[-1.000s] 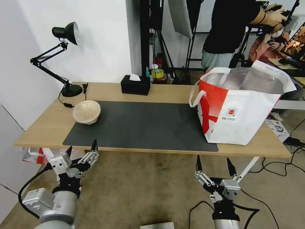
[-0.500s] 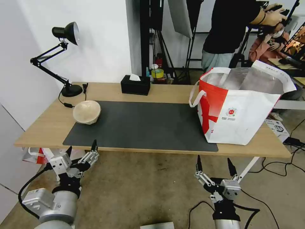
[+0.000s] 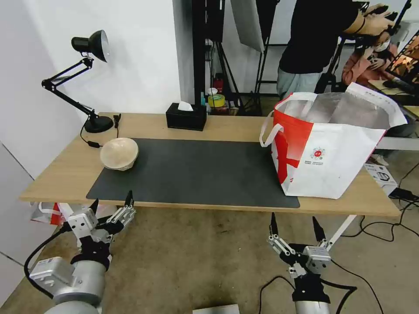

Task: Pick up the trash from the table and place it into the takeout bag.

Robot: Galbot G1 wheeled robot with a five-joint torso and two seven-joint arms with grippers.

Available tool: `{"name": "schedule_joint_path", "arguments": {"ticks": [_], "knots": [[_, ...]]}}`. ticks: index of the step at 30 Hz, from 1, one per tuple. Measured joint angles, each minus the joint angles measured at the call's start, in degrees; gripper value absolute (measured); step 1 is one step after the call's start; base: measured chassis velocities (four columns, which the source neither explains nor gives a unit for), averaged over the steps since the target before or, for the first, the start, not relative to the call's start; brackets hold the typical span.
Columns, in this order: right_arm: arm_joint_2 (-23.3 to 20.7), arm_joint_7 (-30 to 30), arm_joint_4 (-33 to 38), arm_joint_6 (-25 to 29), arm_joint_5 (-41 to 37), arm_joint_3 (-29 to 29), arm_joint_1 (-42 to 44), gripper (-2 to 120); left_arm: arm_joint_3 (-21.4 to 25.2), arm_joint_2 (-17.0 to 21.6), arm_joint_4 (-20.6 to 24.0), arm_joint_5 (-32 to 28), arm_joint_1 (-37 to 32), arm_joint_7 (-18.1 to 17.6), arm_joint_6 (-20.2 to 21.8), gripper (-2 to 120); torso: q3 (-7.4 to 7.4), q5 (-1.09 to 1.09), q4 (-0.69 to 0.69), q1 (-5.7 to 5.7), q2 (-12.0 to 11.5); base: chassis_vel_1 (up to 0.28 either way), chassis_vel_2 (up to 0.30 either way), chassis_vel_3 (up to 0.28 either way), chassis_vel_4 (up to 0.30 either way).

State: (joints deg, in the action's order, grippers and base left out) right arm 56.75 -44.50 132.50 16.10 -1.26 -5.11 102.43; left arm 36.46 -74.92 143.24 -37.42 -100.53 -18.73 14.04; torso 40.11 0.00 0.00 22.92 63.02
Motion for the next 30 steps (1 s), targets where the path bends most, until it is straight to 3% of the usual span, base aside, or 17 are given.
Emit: {"name": "schedule_joint_path", "arguments": {"ticks": [3,6,9,11,12,14,16,20,24,30], "knots": [[0.0,0.0,0.0,0.0,0.0,0.0,0.0,100,0.7,1.0,0.0,-4.8,0.6,-1.1,1.2,100,0.00,0.00,0.00,0.00,0.0,0.000,0.000,0.000,0.000],[0.0,0.0,0.0,0.0,0.0,0.0,0.0,100,3.3,3.3,0.0,-17.2,2.3,-6.2,4.1,100,0.00,-0.01,-0.01,0.00,0.0,0.000,0.000,0.000,0.000],[0.0,0.0,0.0,0.0,0.0,0.0,0.0,100,4.2,3.8,0.0,-21.9,2.6,-8.1,4.1,100,0.00,0.00,0.00,0.00,0.0,0.000,0.000,0.000,0.000],[0.0,0.0,0.0,0.0,0.0,0.0,0.0,100,6.3,4.4,0.0,-32.4,3.3,-10.7,4.2,100,0.00,-0.01,0.00,0.00,0.0,0.000,0.000,0.000,0.000],[0.0,0.0,0.0,0.0,0.0,0.0,0.0,100,6.3,4.4,0.0,-32.4,3.3,-10.7,4.2,100,0.00,-0.01,0.00,0.00,0.0,0.000,0.000,0.000,0.000],[0.0,0.0,0.0,0.0,0.0,0.0,0.0,100,9.4,5.2,0.0,-41.1,4.4,-12.5,4.3,100,0.00,-0.01,0.00,0.00,0.0,0.000,0.000,0.000,0.000],[0.0,0.0,0.0,0.0,0.0,0.0,0.0,100,10.2,5.4,0.0,-43.3,4.7,-13.0,4.3,100,0.00,0.00,0.00,0.00,0.0,0.000,0.000,0.000,0.000],[0.0,0.0,0.0,0.0,0.0,0.0,0.0,100,15.9,7.0,0.0,-58.5,7.4,-16.3,3.6,100,0.00,0.00,0.00,0.00,0.0,0.000,0.000,0.000,0.000],[0.0,0.0,0.0,0.0,0.0,0.0,0.0,100,19.0,8.0,0.0,-64.9,9.1,-17.8,2.4,100,0.00,0.00,0.00,0.00,0.0,0.000,0.000,0.000,0.000],[0.0,0.0,0.0,0.0,0.0,0.0,0.0,100,23.0,11.1,0.0,-68.7,11.0,-19.7,1.2,100,0.00,0.00,0.00,0.00,0.0,0.000,0.000,0.000,0.000]]}}
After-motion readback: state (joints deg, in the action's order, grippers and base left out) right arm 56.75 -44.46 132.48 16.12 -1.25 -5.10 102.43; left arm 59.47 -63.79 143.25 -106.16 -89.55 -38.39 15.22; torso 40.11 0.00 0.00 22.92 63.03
